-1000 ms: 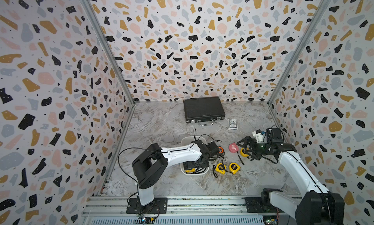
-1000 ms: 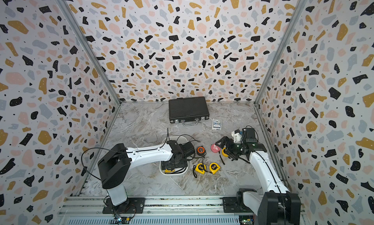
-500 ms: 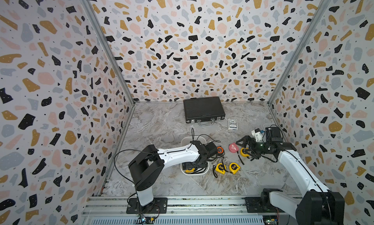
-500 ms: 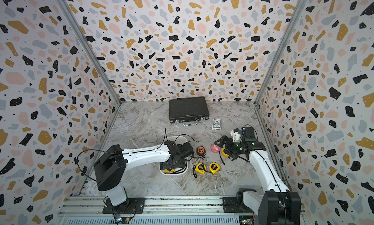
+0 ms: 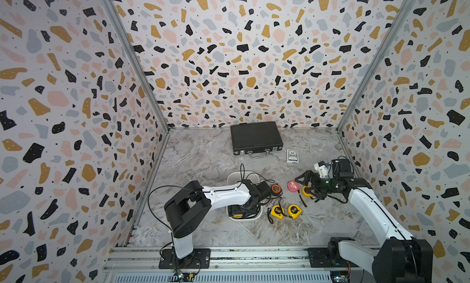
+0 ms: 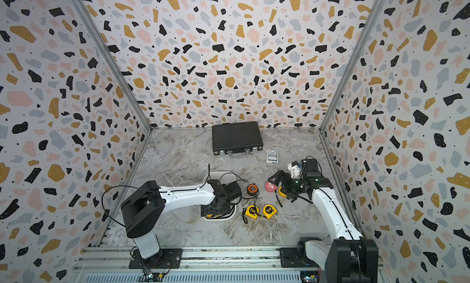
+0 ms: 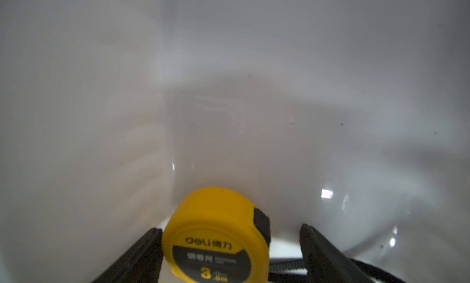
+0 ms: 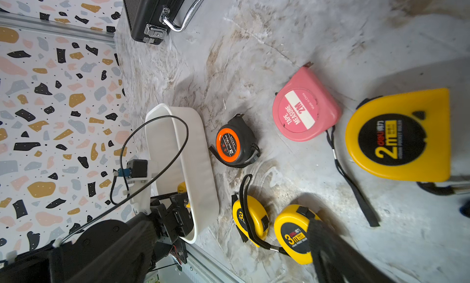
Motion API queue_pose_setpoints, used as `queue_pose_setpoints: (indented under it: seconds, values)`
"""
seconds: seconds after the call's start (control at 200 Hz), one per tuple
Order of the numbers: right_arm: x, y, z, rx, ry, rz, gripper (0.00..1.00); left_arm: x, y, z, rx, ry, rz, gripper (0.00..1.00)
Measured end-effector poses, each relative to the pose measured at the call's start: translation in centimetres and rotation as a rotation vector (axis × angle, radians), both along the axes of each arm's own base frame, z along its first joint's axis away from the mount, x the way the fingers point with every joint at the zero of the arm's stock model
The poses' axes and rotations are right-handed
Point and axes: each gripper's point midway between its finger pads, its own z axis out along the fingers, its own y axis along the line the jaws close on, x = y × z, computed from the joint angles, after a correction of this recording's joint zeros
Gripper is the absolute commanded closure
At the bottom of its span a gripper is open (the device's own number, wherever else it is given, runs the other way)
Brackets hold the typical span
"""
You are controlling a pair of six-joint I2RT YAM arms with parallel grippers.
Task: Take the tape measure out of the storage box
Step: Pick up the tape measure from the storage box.
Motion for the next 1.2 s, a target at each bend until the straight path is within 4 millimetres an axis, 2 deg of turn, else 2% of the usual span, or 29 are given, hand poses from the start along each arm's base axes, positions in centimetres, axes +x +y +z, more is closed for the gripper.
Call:
queue_pose_setpoints:
  seconds: [0.145,0.3,0.461,0.591,0.671,0.781,0.926,1.081,1.201]
  values:
    - [0.0,0.2,-0.1,0.000,0.008,0.004,0.01,0.2,-0.5,-0.2,-0.026,0.003,0.006,0.27]
    - [0.0,0.4,0.0,0.000,0.005,0.013,0.01,0.4,-0.8,-0.3,-0.046,0.006,0.006,0.44]
    - [-0.1,1.0,0.3,0.001,-0.002,0.034,0.01,0.5,-0.8,-0.2,-0.051,0.011,0.000,0.69]
    - [-0.7,2.3,0.5,0.004,-0.004,0.075,0.01,0.7,-0.8,0.0,-0.060,0.012,0.008,0.90]
    - [-1.0,3.1,1.0,0.010,-0.026,0.096,0.01,0.9,-0.7,0.6,-0.071,0.010,0.017,1.00]
    - [-1.9,4.0,1.8,0.025,-0.068,0.118,0.01,1.4,-0.9,2.2,-0.110,-0.007,0.032,1.00]
    - [-3.3,5.3,2.4,0.039,-0.123,0.150,0.02,2.4,-1.4,5.5,-0.189,-0.053,0.056,1.00]
    - [-5.1,7.0,2.2,0.041,-0.169,0.200,0.02,3.8,-2.2,9.1,-0.269,-0.105,0.096,1.00]
    - [-5.9,8.3,2.2,0.035,-0.210,0.228,0.03,4.7,-3.1,11.2,-0.334,-0.128,0.131,1.00]
